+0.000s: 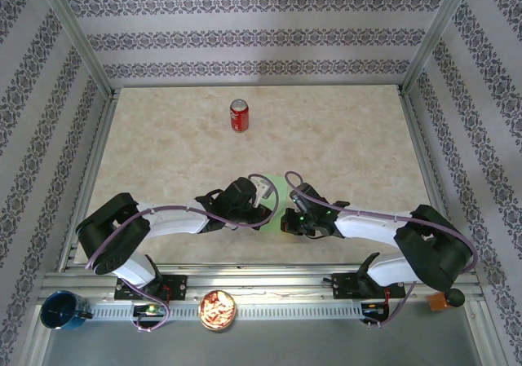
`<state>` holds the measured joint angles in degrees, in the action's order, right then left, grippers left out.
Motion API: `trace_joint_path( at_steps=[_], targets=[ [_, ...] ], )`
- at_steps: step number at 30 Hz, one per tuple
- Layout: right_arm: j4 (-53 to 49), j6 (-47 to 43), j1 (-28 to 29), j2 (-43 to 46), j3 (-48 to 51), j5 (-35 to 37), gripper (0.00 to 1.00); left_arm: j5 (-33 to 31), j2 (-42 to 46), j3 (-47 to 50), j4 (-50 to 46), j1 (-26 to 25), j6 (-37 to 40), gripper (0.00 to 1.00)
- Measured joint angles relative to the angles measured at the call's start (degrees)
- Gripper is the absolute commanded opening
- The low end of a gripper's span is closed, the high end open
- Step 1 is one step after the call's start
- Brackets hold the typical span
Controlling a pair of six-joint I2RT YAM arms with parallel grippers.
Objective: Fold a paper plane with a square sheet of paper (pick it up from the middle)
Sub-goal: Fold the triangle a second time at the center of the table.
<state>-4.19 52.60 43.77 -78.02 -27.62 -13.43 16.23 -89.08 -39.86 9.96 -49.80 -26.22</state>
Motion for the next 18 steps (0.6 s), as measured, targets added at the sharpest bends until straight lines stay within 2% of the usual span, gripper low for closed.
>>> trace_joint_path(
  at_steps=[11,18],
  targets=[
    [-7.78,-3.52,-0.92,0.7,-2.67,2.64,0.0,-0.17,-0.31,0.74,3.39,1.99,-2.75,0.0],
    [-4.98,-1.88,-0.74,3.04,-2.67,1.01,0.0,-0.15,-2.47,0.87,5.7,2.19,-3.87,0.0]
  ],
)
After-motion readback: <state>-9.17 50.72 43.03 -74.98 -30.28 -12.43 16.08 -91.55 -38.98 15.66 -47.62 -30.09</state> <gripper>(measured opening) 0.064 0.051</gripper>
